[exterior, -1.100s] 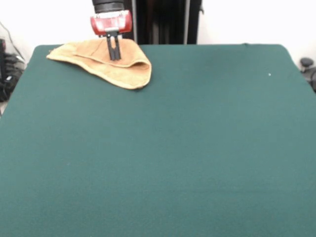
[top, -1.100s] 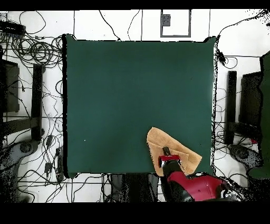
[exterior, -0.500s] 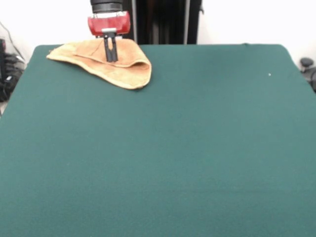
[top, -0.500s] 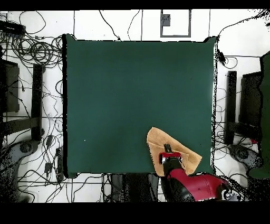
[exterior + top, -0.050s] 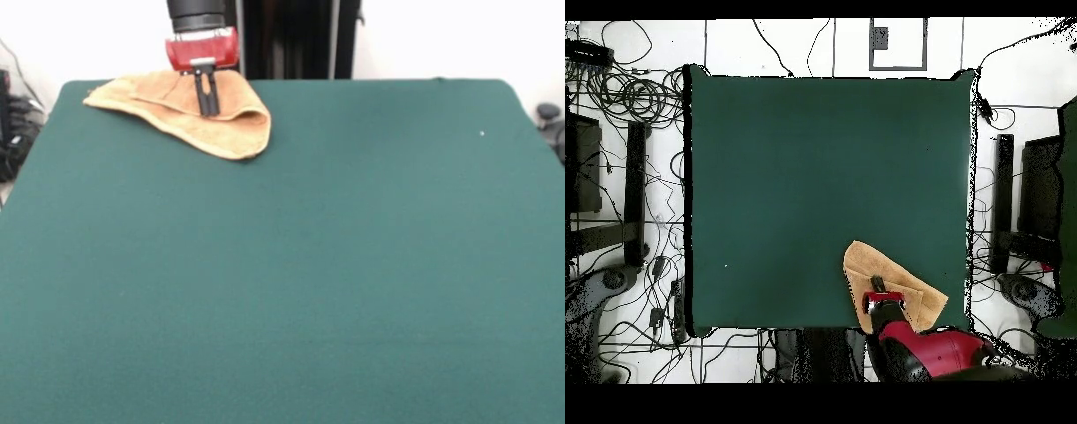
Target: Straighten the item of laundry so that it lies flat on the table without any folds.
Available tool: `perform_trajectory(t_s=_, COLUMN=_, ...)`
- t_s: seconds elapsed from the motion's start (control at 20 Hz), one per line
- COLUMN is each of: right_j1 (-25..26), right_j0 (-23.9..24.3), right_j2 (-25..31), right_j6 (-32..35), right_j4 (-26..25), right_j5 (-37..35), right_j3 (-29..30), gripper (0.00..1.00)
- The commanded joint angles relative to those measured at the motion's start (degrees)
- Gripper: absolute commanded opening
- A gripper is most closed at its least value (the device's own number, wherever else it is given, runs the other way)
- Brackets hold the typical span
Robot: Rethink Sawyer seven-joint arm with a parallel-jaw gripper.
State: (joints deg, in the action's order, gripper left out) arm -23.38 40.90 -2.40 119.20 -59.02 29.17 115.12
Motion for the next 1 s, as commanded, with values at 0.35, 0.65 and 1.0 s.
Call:
perform_trajectory(t_s=0.35, right_j1=6.50, right_j0=-1.50, right_j2=5.50, right_j6=4.61, right_j4=2.29, right_j5=1.76, right_j3=-7.15, gripper=0.00)
perform_trajectory(t_s=0.65, right_j1=8.16, right_j0=-2.74, right_j2=2.94, right_j6=2.00, right_j4=4.81, right_j5=6.72, right_j3=-7.76, gripper=0.00)
perform_trajectory(t_s=1.0, right_j1=5.77, right_j0=-4.09, right_j2=1.69, right_j6=2.57, right_j4=6.16, right_j5=7.50, right_j3=-7.45, gripper=0.00)
